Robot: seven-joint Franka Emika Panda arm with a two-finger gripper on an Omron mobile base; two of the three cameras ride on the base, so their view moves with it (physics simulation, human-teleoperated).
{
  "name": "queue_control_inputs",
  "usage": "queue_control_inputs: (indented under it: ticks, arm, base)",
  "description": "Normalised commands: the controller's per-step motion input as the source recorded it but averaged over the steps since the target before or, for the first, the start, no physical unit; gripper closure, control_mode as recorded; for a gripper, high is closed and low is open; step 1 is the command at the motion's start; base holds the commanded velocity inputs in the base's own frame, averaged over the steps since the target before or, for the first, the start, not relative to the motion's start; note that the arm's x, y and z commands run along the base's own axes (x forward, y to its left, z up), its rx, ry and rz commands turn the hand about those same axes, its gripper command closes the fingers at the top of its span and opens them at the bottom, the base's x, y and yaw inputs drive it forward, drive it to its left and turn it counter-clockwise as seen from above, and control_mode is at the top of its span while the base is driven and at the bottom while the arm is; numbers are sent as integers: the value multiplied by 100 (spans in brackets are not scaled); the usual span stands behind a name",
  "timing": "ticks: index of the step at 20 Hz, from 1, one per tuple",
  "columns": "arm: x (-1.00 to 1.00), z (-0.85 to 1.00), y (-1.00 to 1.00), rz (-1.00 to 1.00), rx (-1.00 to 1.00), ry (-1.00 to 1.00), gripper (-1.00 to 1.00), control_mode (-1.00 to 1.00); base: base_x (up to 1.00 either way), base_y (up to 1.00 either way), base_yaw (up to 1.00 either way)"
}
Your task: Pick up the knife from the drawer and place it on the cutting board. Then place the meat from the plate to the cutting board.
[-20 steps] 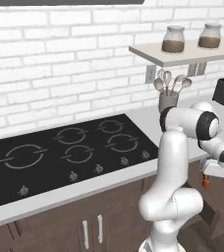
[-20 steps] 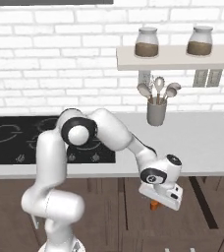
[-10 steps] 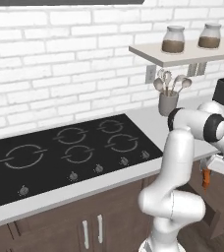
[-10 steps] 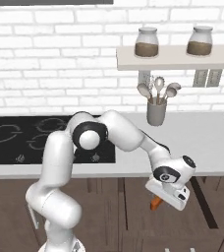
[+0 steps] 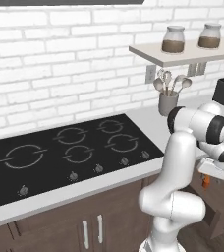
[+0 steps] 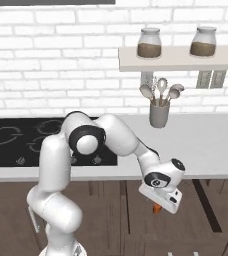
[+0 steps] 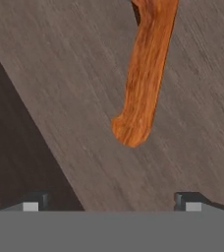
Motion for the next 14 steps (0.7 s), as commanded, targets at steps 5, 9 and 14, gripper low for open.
queue_control_inputs:
  ticks: [5,9,14]
  arm:
    - [8,-6,-25,-1,0,1,-100,-100]
    - [21,-7,-7,-1,0,4,-100,-100]
    - [32,-6,-8,0,0,4,-100,-100]
  base:
    - [0,0,0]
    - [0,0,0]
    - [0,0,0]
